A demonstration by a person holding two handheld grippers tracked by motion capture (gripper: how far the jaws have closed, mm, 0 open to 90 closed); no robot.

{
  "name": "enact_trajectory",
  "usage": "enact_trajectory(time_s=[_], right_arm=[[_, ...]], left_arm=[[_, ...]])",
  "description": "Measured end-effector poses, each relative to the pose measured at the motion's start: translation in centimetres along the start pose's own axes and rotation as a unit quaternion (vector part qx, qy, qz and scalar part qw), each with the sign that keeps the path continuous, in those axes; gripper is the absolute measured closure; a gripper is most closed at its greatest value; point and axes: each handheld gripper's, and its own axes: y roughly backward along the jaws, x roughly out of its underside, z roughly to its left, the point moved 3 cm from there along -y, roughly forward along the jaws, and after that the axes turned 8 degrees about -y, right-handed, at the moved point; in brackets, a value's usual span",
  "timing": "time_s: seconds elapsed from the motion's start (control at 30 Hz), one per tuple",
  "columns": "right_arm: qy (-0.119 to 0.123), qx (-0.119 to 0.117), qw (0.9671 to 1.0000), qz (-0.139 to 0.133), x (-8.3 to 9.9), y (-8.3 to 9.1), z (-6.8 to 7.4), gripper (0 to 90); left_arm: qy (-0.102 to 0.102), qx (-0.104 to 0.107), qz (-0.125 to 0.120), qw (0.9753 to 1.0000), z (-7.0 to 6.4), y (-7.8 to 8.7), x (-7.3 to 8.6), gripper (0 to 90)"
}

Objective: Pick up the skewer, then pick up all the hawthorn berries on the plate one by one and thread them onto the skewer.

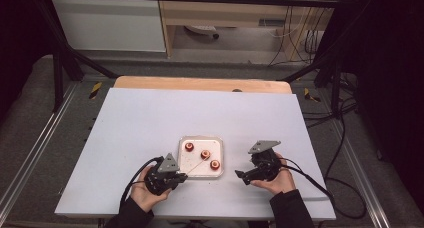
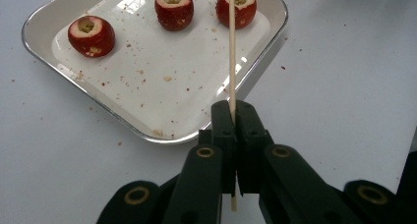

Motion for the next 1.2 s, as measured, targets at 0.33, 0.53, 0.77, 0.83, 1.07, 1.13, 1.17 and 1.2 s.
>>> enact_trajectory(time_s=[0.33,0.53,0.77,0.83,1.07,1.13,1.17,1.2], right_arm=[[-0.020,-0.015,0.9997,-0.002,-1.4,-0.2,1.2,4.8],[-0.019,-0.022,0.9996,0.005,-2.4,-0.7,2.2,4.7],[-0.011,-0.022,0.9996,0.017,-3.6,-1.6,3.0,5.7],[-0.012,-0.020,0.9995,0.020,-4.0,-1.8,3.2,6.4],[0.001,-0.036,0.9984,0.043,-5.5,-2.5,4.0,17.8],[0.010,-0.047,0.9973,0.055,-5.9,-2.9,4.4,25.1],[0.010,-0.047,0.9973,0.055,-5.9,-2.9,4.4,25.1],[0.013,-0.050,0.9969,0.060,-6.1,-3.1,4.5,27.7]], left_arm=[[0.012,-0.010,-0.018,0.9997,0.3,0.4,0.8,88.0],[0.014,-0.009,-0.023,0.9996,0.3,0.6,1.0,88.0],[0.020,-0.006,-0.026,0.9994,0.6,0.8,1.5,87.9],[0.019,-0.007,-0.026,0.9995,0.6,0.8,1.5,88.0],[0.020,-0.011,-0.024,0.9994,0.7,0.8,1.6,88.0],[0.018,-0.012,-0.022,0.9995,0.6,0.7,1.6,88.0],[0.019,-0.012,-0.023,0.9995,0.6,0.7,1.6,88.0],[0.019,-0.011,-0.023,0.9995,0.6,0.7,1.5,88.0]])
